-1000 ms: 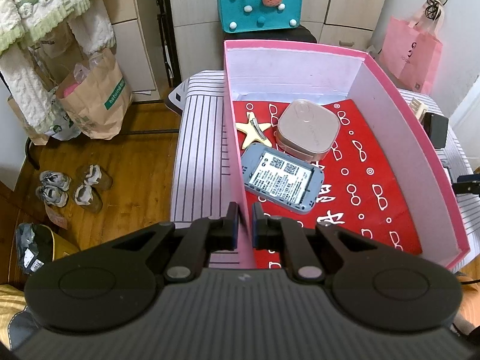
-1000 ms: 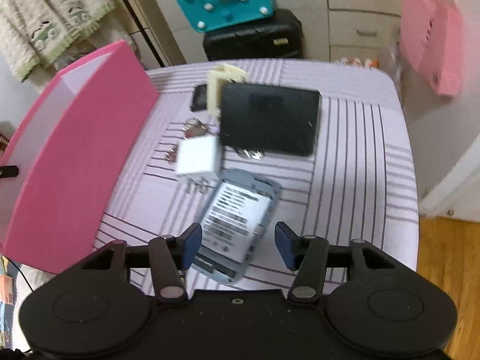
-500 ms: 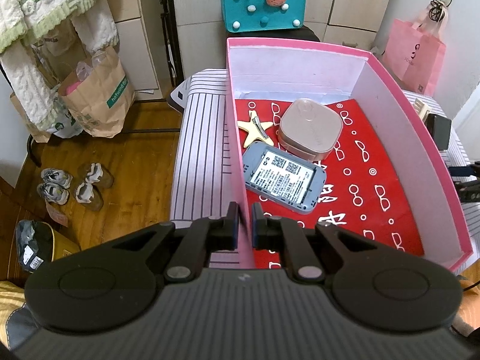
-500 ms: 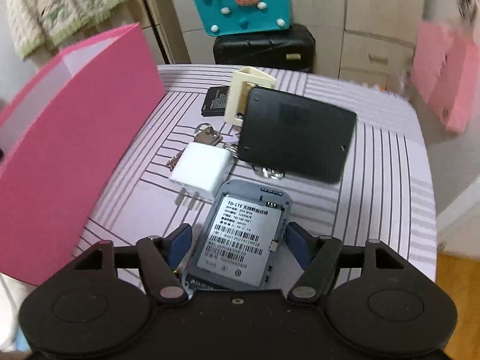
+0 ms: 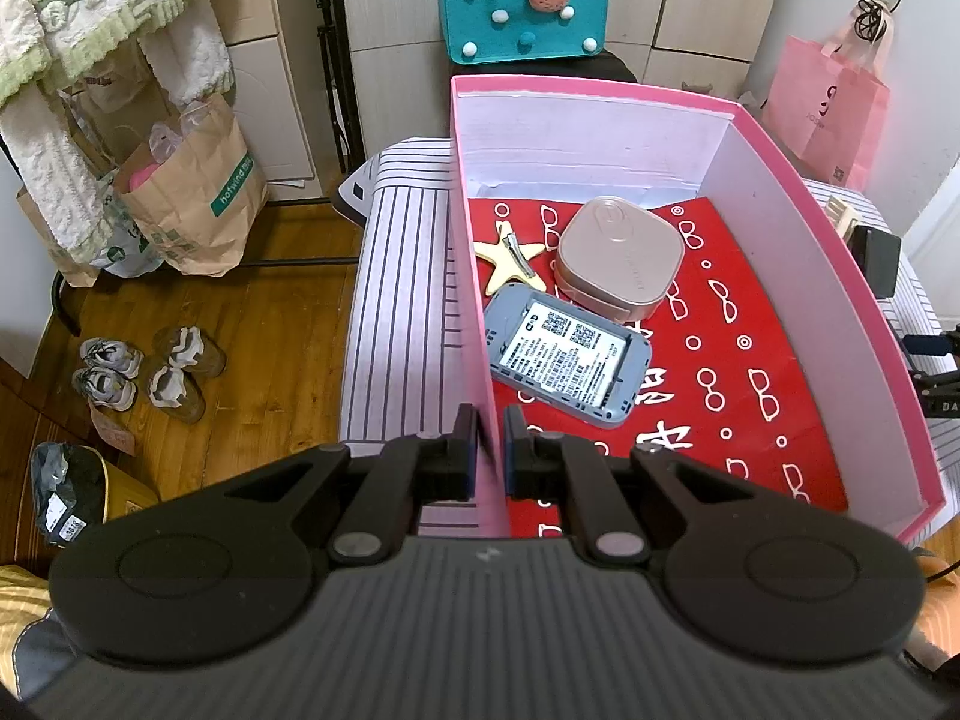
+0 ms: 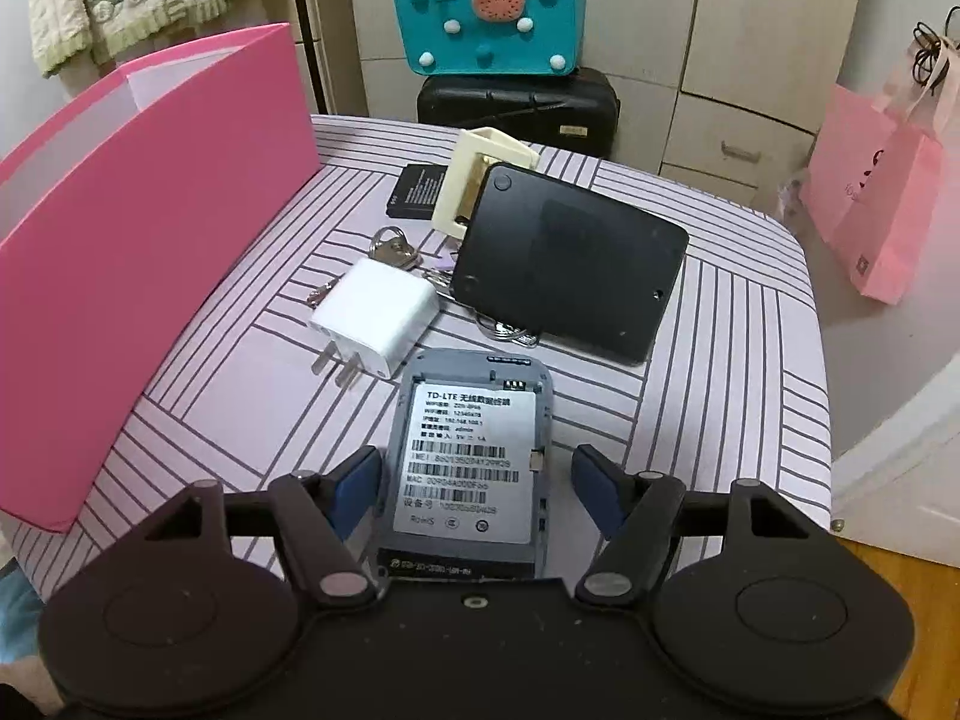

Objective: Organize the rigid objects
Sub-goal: 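Grasp the second grey pocket router with the right tool and lift it, then lower the second grey router into the box with the right tool and release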

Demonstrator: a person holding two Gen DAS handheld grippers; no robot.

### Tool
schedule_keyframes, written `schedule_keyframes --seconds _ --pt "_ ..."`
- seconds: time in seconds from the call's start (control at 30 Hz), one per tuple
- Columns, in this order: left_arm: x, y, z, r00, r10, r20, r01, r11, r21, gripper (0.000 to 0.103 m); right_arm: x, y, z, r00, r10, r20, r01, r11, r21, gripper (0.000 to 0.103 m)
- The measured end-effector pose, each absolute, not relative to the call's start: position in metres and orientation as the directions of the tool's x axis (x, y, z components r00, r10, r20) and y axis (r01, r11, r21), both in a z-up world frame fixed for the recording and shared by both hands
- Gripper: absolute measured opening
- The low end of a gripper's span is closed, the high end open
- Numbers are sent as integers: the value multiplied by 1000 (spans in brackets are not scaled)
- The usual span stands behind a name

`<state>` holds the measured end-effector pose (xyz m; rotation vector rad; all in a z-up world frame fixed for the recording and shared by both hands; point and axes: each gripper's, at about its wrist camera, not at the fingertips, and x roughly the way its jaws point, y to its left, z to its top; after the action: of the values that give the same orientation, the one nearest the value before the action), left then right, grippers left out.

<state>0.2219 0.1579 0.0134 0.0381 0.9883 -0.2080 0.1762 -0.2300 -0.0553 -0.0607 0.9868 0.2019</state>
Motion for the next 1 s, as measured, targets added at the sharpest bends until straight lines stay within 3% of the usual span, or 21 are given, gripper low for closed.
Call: schedule_keyframes --seconds 0.1,0.2,0.73,1.0 --pt "222 159 14 532 -157 -832 191 980 -63 8 178 -229 -56 543 135 -829 -178 983 44 76" --pt "223 159 14 530 -162 -832 191 979 -69 8 175 -228 -55 552 136 -823 -188 981 36 65" --pt "223 158 13 529 -158 -834 203 978 -56 8 164 -226 -16 593 129 -795 -201 980 9 64" --pt "225 151 13 516 -138 -846 250 968 -5 8 153 -179 59 608 328 -723 -437 899 41 64"
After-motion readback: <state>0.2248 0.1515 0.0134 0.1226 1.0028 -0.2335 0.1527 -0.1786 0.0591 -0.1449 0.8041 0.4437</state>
